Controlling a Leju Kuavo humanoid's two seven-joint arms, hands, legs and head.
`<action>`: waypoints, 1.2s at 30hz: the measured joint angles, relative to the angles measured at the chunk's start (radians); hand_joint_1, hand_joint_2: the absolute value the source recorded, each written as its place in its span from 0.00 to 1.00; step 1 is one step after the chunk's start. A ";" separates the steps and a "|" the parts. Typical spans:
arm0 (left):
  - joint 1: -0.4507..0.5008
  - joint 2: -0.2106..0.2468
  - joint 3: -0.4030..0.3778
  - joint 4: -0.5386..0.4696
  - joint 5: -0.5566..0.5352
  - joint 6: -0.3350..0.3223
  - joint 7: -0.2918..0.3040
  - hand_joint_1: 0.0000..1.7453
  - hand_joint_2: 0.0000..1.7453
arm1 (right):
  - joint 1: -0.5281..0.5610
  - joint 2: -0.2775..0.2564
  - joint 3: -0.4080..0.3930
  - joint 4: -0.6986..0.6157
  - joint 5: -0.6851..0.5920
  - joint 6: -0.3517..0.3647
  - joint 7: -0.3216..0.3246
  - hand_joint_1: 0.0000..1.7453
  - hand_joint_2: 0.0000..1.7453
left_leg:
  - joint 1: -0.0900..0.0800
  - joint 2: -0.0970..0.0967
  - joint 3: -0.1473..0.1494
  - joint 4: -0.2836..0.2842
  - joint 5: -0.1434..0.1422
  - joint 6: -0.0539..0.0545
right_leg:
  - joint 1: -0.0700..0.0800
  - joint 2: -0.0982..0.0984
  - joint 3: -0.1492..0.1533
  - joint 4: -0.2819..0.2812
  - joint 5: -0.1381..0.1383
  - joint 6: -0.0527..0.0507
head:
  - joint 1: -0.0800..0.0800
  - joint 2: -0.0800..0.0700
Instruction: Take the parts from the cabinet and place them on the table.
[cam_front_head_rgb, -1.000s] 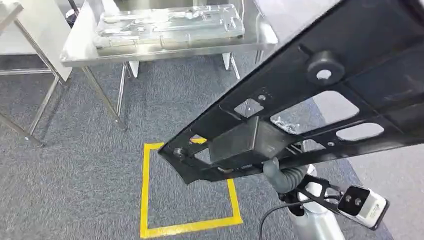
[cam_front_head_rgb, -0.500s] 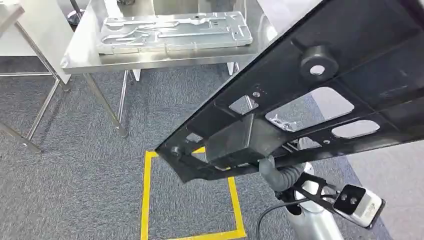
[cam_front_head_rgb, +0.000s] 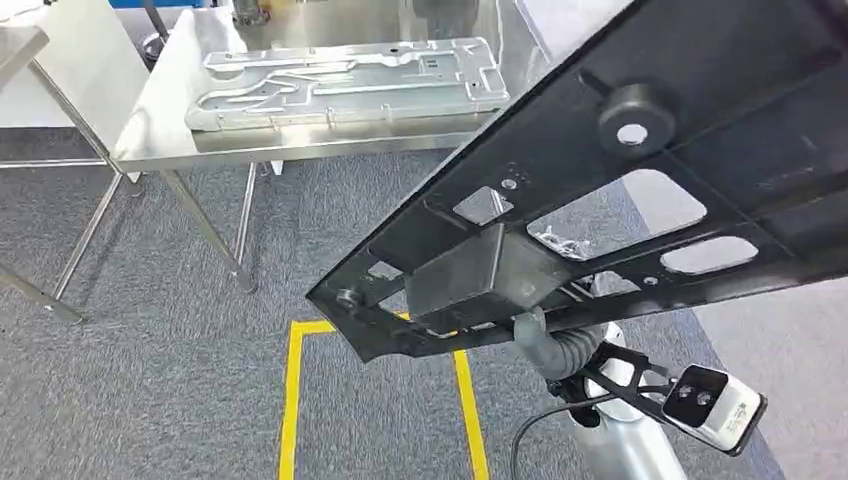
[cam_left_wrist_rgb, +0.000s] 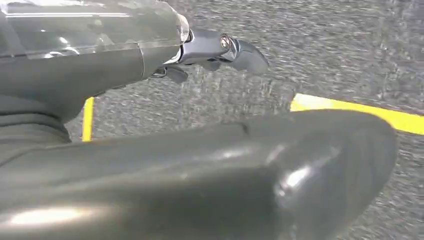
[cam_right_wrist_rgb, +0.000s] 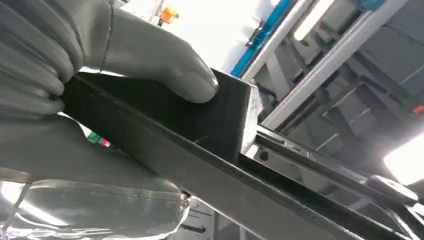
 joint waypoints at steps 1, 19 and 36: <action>0.001 0.001 0.000 0.000 0.000 0.000 0.000 0.00 0.00 | 0.000 0.000 0.000 0.000 0.002 -0.003 0.000 1.00 1.00 | -0.002 -0.001 0.007 -0.004 0.023 0.008 | -0.001 0.000 0.001 -0.004 -0.005 0.008 | 0.000 0.000; -0.005 0.000 0.000 0.000 -0.008 -0.003 0.000 0.00 0.00 | 0.002 0.000 0.004 -0.008 0.012 -0.027 0.000 1.00 1.00 | 0.008 -0.003 0.145 -0.017 -0.060 -0.014 | -0.015 -0.011 -0.077 0.000 0.082 -0.002 | 0.000 0.000; -0.003 0.002 -0.002 0.000 -0.013 -0.005 0.003 0.00 0.00 | -0.009 -0.001 -0.003 -0.016 -0.014 -0.025 0.000 1.00 1.00 | 0.009 -0.002 0.070 -0.023 -0.002 0.034 | -0.008 -0.009 -0.045 0.107 -0.013 0.041 | 0.000 0.000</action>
